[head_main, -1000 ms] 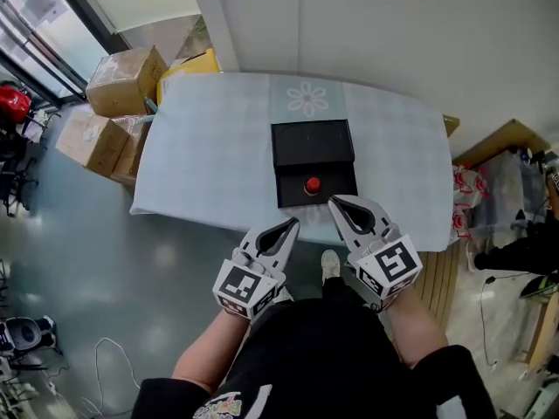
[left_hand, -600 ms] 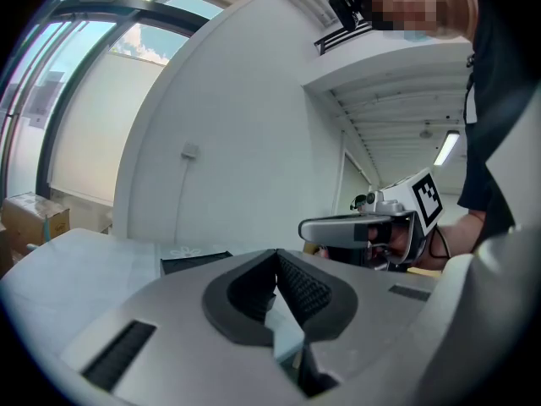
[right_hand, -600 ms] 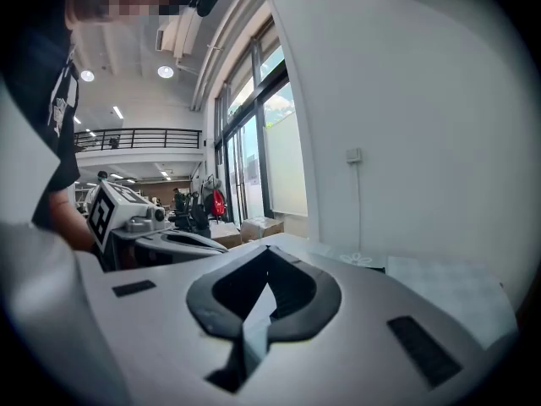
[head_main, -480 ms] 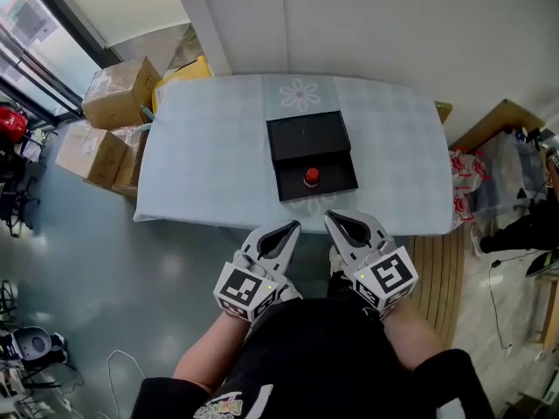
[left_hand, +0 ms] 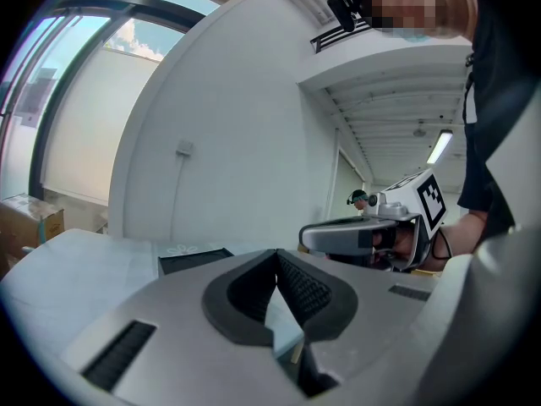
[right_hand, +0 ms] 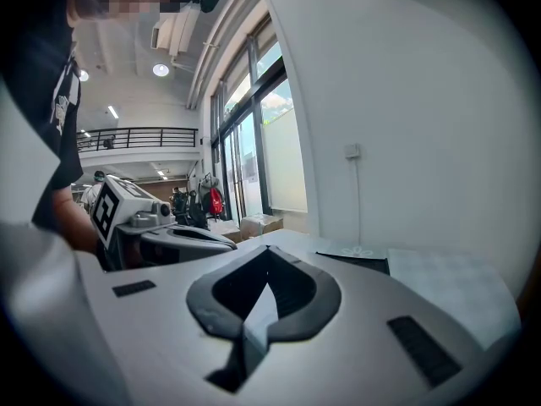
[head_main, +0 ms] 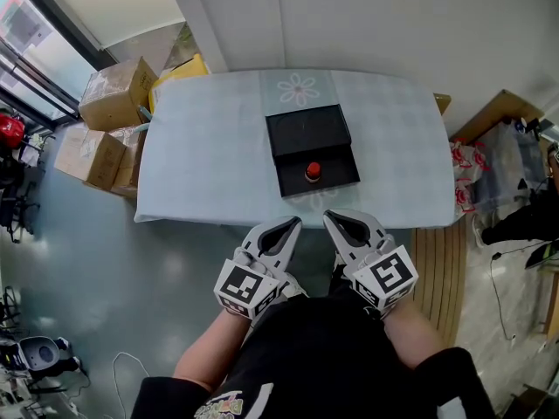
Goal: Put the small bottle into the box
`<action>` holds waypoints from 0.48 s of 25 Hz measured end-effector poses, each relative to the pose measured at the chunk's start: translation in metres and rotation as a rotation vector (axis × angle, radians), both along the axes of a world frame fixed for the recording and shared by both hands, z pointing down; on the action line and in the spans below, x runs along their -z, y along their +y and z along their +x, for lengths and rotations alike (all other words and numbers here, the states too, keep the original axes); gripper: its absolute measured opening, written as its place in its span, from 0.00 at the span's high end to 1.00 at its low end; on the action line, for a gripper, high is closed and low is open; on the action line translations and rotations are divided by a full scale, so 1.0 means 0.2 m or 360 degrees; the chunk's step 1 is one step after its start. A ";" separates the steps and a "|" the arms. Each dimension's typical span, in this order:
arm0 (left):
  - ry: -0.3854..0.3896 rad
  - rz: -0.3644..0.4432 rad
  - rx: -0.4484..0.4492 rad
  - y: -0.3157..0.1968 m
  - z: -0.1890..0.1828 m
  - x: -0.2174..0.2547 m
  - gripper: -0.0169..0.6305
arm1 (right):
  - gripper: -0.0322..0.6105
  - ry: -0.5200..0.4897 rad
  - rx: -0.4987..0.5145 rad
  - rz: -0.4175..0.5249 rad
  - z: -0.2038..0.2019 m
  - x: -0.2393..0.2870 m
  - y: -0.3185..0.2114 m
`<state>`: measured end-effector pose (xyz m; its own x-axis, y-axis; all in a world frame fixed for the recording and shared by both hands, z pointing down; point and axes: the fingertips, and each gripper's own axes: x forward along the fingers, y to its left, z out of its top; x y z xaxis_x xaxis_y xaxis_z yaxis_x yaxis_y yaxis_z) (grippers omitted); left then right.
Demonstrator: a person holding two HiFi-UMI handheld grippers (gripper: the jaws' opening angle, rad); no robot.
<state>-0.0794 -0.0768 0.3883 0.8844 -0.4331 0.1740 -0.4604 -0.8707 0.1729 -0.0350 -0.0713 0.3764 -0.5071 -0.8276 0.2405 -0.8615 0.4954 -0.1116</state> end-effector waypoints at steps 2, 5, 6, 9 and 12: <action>0.0002 0.0001 0.0003 0.00 -0.01 0.00 0.96 | 0.94 0.0003 0.0006 -0.0003 -0.01 0.00 -0.01; 0.0008 -0.0001 0.0010 0.00 -0.01 0.01 0.96 | 0.94 0.0014 0.0014 -0.0009 -0.01 0.00 0.00; 0.0010 -0.0001 0.0011 0.01 -0.01 0.01 0.96 | 0.94 0.0021 0.0017 -0.0012 -0.01 0.00 0.00; 0.0016 -0.0003 0.0015 0.01 -0.02 0.01 0.96 | 0.94 0.0031 0.0022 -0.0014 -0.01 0.00 0.00; 0.0011 -0.0008 0.0019 0.02 -0.03 0.01 0.96 | 0.94 0.0032 0.0023 -0.0020 -0.02 0.00 0.00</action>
<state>-0.0849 -0.0738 0.3871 0.8805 -0.4427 0.1698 -0.4694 -0.8644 0.1804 -0.0380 -0.0713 0.3773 -0.5141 -0.8171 0.2609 -0.8563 0.5066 -0.1008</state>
